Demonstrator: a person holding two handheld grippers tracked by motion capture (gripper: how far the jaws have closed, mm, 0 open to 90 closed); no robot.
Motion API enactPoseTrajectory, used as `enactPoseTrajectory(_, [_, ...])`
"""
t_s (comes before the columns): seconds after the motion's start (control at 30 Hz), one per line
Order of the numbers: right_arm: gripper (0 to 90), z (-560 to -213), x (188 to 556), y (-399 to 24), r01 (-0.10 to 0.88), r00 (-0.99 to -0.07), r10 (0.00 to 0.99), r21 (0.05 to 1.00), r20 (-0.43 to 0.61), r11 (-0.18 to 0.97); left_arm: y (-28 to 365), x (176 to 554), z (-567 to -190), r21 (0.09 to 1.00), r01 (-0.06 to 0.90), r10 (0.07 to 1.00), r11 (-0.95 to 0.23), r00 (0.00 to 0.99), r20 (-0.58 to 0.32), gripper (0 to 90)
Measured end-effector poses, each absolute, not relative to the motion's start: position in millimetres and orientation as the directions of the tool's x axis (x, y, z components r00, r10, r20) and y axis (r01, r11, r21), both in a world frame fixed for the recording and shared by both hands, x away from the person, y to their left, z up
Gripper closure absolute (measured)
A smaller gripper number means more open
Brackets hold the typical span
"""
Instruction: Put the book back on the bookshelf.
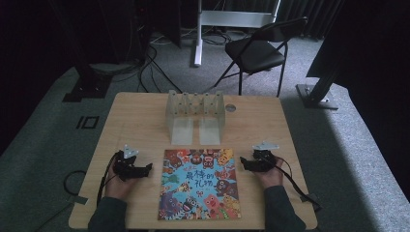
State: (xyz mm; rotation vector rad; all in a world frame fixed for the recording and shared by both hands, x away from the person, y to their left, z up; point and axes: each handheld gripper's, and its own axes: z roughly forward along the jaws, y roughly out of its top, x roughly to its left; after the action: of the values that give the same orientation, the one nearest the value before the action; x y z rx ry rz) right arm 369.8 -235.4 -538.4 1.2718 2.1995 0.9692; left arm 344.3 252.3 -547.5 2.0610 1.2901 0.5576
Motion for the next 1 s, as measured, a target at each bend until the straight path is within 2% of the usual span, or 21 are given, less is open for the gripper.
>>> enactPoseTrajectory(0.4, [31.7, -513.2, 367.7, -217.2, 0.486, -0.587, 0.808, 0.774, -0.054, 0.405, 250.9, 344.2, -547.5, 0.706, 0.638, 0.909, -0.307, 0.416, 0.020, 8.6])
enactPoseTrajectory(0.77, [30.6, -501.9, 379.1, -196.8, 0.439, -0.643, 0.761, 0.773, -0.085, 0.457, 250.3, 344.2, -547.4, 0.705, 0.640, 0.912, -0.304, 0.410, 0.020, 8.6])
enactPoseTrajectory(0.97, [28.9, -506.1, 386.4, -189.3, 0.445, -0.659, 0.749, 0.771, -0.062, 0.455, 250.1, 344.2, -547.4, 0.706, 0.641, 0.913, -0.301, 0.407, 0.020, 8.7])
enactPoseTrajectory(1.0, [27.7, -510.8, 390.4, -186.4, 0.458, -0.669, 0.743, 0.768, -0.033, 0.447, 250.1, 344.2, -547.4, 0.705, 0.642, 0.913, -0.301, 0.406, 0.020, 8.8])
